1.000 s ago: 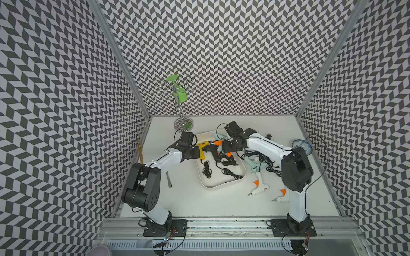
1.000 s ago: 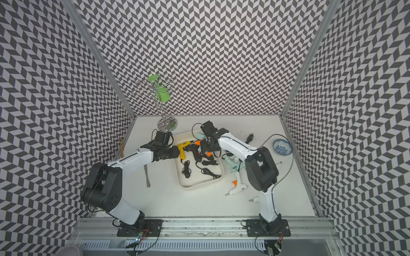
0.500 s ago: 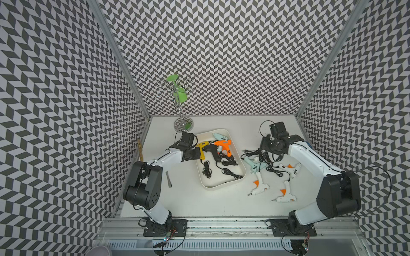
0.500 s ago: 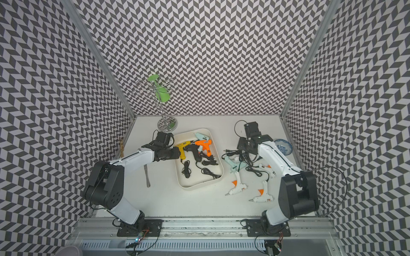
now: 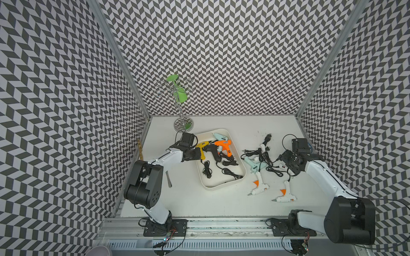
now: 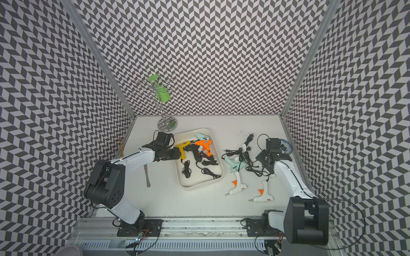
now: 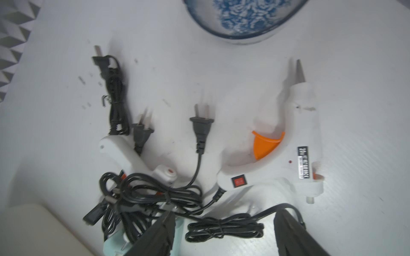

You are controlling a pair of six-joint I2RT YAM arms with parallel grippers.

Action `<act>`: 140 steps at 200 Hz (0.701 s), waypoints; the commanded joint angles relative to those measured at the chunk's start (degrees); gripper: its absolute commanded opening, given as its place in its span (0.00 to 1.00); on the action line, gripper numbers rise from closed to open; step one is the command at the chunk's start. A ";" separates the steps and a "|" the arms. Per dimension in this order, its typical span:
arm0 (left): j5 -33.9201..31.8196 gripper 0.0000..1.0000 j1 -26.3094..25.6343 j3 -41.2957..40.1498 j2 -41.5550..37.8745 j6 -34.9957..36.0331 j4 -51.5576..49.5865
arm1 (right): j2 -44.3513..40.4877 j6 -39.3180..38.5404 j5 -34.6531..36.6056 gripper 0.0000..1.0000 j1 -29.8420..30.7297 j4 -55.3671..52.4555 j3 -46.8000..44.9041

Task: Put the hot melt glue gun into the storage box
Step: Pick up the hot melt adhesive gun from the center of the board.

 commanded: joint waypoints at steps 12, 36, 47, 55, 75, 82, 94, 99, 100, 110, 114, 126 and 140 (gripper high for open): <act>2.85 0.46 -0.37 0.03 -0.20 0.42 0.37 | 2.08 0.42 -1.24 0.73 -4.49 6.39 0.69; 2.86 0.47 -0.36 0.03 -0.23 0.56 0.45 | 6.13 -0.59 -5.39 0.73 -5.24 6.40 1.70; 2.97 0.46 -0.37 0.03 -0.10 0.51 0.42 | 7.79 -0.30 -7.66 0.73 -5.29 7.05 0.88; 2.99 0.47 -0.32 0.03 -0.09 0.51 0.45 | 8.38 0.06 -9.46 0.73 -5.26 8.26 -0.27; 2.98 0.47 -0.25 0.03 -0.16 0.75 0.37 | 8.29 1.36 -11.80 0.73 -5.27 10.50 -3.41; 3.02 0.47 -0.23 0.00 -0.28 0.83 0.41 | 8.03 1.74 -12.29 0.73 -5.29 11.11 -4.24; 3.01 0.47 -0.26 -0.07 -0.32 0.88 0.43 | 7.83 1.97 -12.80 0.73 -5.22 11.12 -4.95; 2.99 0.46 -0.28 -0.10 -0.33 0.91 0.45 | 7.85 1.89 -12.86 0.73 -5.24 10.94 -5.10; 3.01 0.47 -0.28 -0.13 -0.25 0.88 0.41 | 7.88 1.89 -12.86 0.73 -5.22 10.93 -5.12; 3.06 0.47 -0.28 -0.06 -0.23 0.88 0.41 | 7.76 1.80 -12.73 0.73 -5.29 11.13 -5.50; 3.05 0.47 -0.24 -0.06 -0.17 0.90 0.45 | 7.85 1.84 -12.62 0.73 -5.29 11.22 -5.58; 3.13 0.47 -0.18 0.10 0.04 0.88 0.45 | 8.33 1.86 -12.07 0.73 -5.24 11.81 -5.68; 3.36 0.47 -0.03 0.33 0.38 0.86 0.45 | 9.79 2.23 -11.59 0.73 -5.28 12.88 -5.44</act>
